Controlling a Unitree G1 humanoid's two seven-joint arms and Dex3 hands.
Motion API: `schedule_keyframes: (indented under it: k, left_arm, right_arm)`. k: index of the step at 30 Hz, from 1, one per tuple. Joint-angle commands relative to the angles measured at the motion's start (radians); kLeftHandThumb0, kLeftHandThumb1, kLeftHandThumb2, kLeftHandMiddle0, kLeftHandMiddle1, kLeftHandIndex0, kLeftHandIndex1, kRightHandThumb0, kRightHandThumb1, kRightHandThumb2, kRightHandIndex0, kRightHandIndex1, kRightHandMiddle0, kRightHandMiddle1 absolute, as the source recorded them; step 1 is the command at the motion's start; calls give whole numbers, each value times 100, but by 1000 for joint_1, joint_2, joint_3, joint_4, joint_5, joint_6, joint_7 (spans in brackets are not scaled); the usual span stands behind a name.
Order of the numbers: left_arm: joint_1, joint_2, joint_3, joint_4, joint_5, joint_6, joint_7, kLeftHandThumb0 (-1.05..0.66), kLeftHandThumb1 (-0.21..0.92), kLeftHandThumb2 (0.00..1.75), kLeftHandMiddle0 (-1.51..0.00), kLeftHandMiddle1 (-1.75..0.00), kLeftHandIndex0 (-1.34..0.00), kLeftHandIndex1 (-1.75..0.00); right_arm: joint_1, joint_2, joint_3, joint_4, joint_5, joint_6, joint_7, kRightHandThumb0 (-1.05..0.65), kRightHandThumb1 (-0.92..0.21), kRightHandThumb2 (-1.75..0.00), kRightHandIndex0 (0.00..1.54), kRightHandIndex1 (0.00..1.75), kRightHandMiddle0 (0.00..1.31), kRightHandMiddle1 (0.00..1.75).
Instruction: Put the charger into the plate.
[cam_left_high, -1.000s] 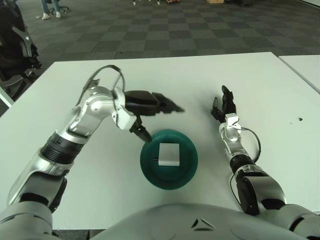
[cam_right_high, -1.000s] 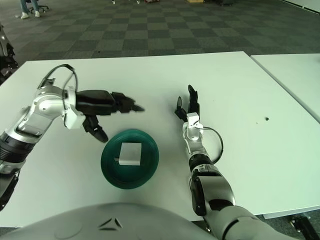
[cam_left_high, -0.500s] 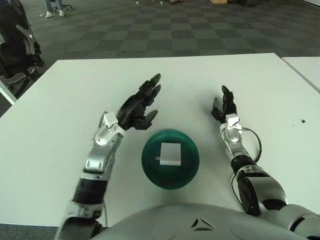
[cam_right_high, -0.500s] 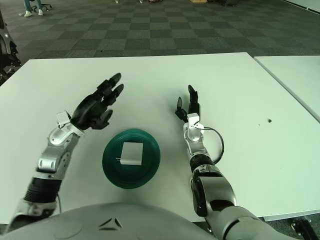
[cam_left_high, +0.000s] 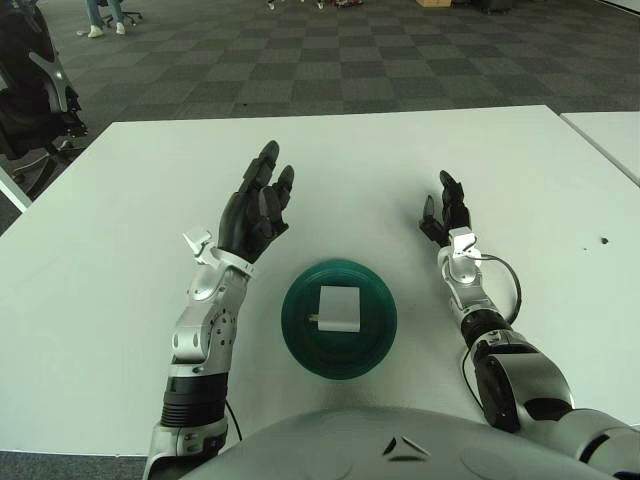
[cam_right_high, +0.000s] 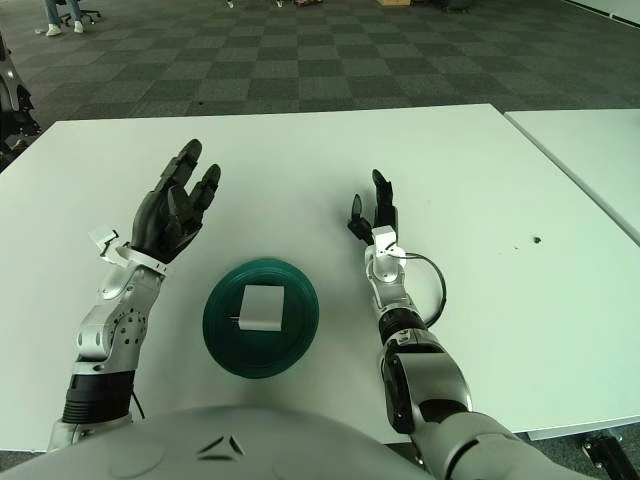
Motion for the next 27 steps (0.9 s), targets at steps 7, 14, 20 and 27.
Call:
schedule_keyframes:
  k: [7,14,20,27]
  left_arm:
    - [96,-31,110,239,48,-159,53,-105,92,109,-2,-1,-2,-17]
    - [97,-88,122,365,94,-299,92,-105,92,104,-8,-2,0,-33]
    - [122,-78,89,401,238,-400,152,-103,92,101,-11,-2,0,-40]
    - [111,-32,60,601,433,-589,238,-101,92,102,-9,-1,0,-41]
  right_arm:
    - [204,39,27,97,-15,92,4,-81,-92,-92,10,4,0,37]
    - [211,29,30,97,-12,93,15,-80,-92,-92,12,4,0,39]
    - [217,12,49,101,-34,87,9,-81,-92,-92,12,3,0,38]
    - [229,0,76,100,-70,63,-32,-82,-92,-93,11,1,0,37]
